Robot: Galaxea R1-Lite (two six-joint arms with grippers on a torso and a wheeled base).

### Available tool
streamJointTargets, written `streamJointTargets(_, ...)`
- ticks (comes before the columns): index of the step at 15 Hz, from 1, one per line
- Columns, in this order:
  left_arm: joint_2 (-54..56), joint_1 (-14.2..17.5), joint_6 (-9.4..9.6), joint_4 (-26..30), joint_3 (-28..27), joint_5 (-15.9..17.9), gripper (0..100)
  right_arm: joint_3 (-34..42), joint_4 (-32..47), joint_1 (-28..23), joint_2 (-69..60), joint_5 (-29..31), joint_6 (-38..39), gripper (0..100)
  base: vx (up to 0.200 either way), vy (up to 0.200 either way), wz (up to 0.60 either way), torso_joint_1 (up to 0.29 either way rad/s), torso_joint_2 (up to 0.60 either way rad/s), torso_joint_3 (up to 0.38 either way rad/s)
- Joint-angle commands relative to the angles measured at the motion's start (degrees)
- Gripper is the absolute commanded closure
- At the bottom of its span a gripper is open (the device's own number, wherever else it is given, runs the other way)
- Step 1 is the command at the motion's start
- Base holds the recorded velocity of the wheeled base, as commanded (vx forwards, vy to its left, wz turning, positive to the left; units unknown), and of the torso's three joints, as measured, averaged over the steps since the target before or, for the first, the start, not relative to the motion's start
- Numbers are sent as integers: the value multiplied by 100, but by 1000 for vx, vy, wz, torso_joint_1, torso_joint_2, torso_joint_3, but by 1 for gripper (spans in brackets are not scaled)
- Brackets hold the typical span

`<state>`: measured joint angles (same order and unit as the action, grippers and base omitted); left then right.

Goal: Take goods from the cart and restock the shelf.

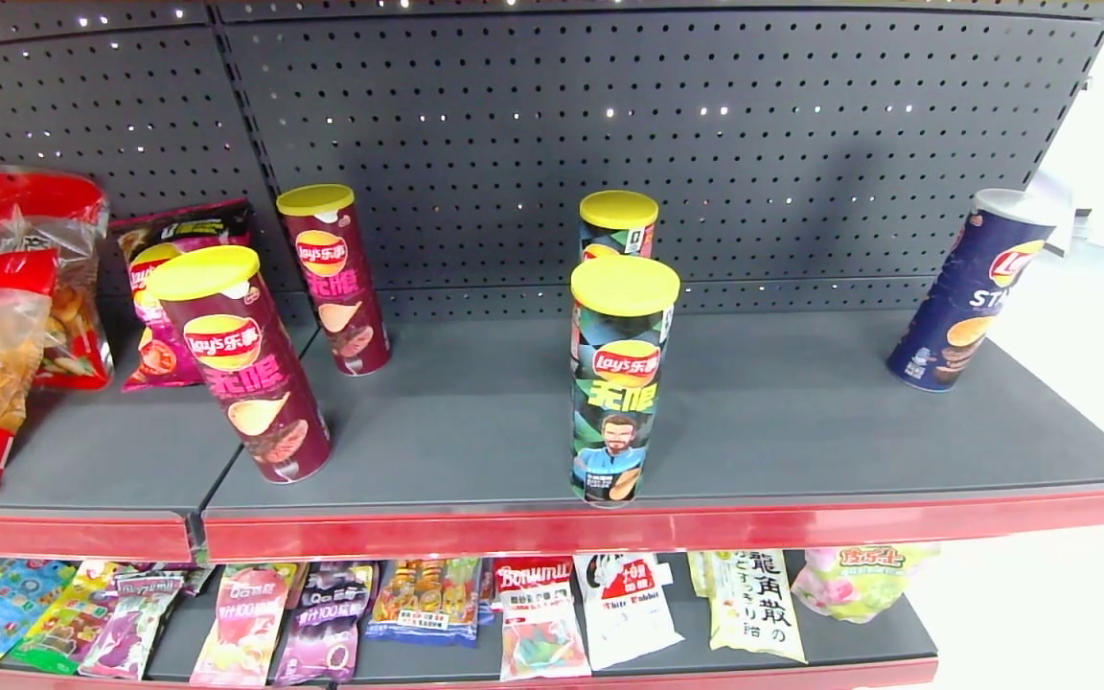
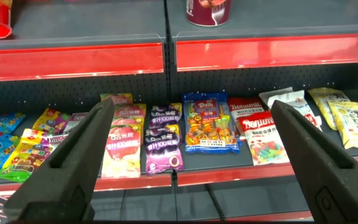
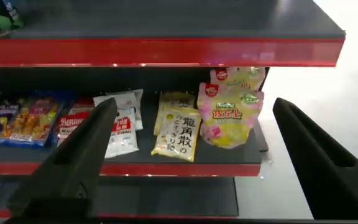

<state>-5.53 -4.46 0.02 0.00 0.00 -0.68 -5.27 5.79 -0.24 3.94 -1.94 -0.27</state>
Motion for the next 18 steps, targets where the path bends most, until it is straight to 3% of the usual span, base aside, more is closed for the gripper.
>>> streamJointTargets(1,0,-2,-2,0,0,-2,0,166,-52,33,-394,62,18,0,0,0,0,0,0,0)
streamJointTargets(4,0,-2,6,0,0,-2,0,289,-342,24,-385,194,123,0,0,0,0,0,0,0)
streamJointTargets(6,0,-2,6,-9,0,-11,0,307,-394,24,-394,1143,97,0,0,0,0,0,0,0)
streamJointTargets(8,0,-2,6,-9,0,-11,0,316,-403,42,-385,958,36,0,0,0,0,0,0,0)
streamJointTargets(11,0,-2,6,-9,0,-11,0,430,-667,42,-394,80,9,0,0,0,0,0,0,0)
streamJointTargets(18,0,-2,6,-9,0,-11,0,527,-597,42,-385,36,-26,0,0,0,0,0,0,0)
